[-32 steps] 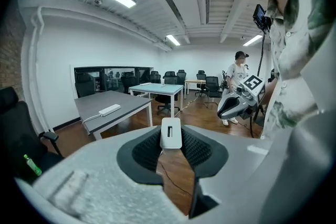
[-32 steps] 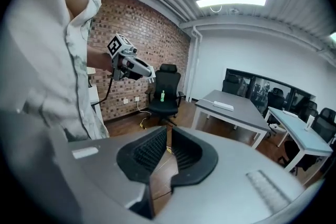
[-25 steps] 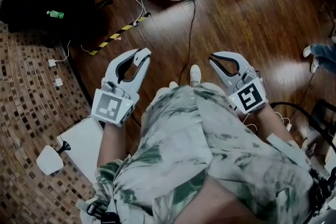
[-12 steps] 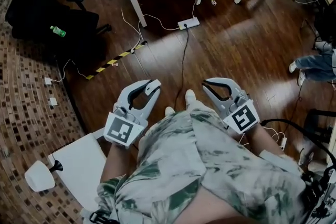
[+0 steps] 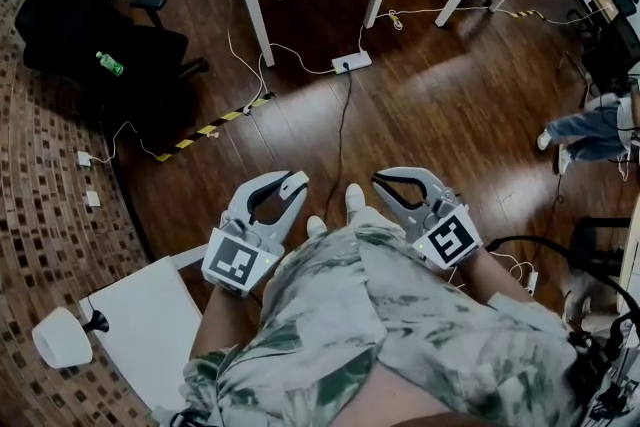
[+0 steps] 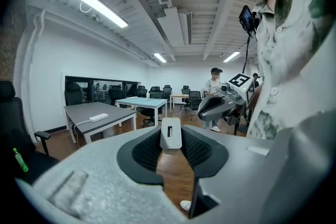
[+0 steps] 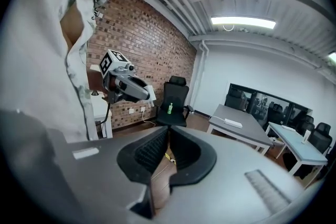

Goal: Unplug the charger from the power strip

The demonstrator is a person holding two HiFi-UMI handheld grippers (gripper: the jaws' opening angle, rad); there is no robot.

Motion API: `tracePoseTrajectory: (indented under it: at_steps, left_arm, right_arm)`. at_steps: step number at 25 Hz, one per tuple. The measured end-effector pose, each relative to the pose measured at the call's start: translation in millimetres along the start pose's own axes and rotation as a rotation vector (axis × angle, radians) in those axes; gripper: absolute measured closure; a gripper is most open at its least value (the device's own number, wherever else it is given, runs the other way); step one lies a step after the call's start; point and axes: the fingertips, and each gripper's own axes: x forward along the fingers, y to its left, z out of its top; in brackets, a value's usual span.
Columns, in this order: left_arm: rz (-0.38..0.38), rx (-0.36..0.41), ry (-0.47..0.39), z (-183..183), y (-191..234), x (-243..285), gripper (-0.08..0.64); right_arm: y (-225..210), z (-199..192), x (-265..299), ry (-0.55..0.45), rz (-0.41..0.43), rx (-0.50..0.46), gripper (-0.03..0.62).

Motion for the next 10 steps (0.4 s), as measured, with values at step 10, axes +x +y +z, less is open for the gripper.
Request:
tracePoseTrajectory:
  at_steps: [10]
  left_arm:
    - [0.026, 0.006, -0.016, -6, -4, -25, 0.453]
  right_arm:
    - [18, 8, 7, 0.001, 0.017, -0.025, 0.572]
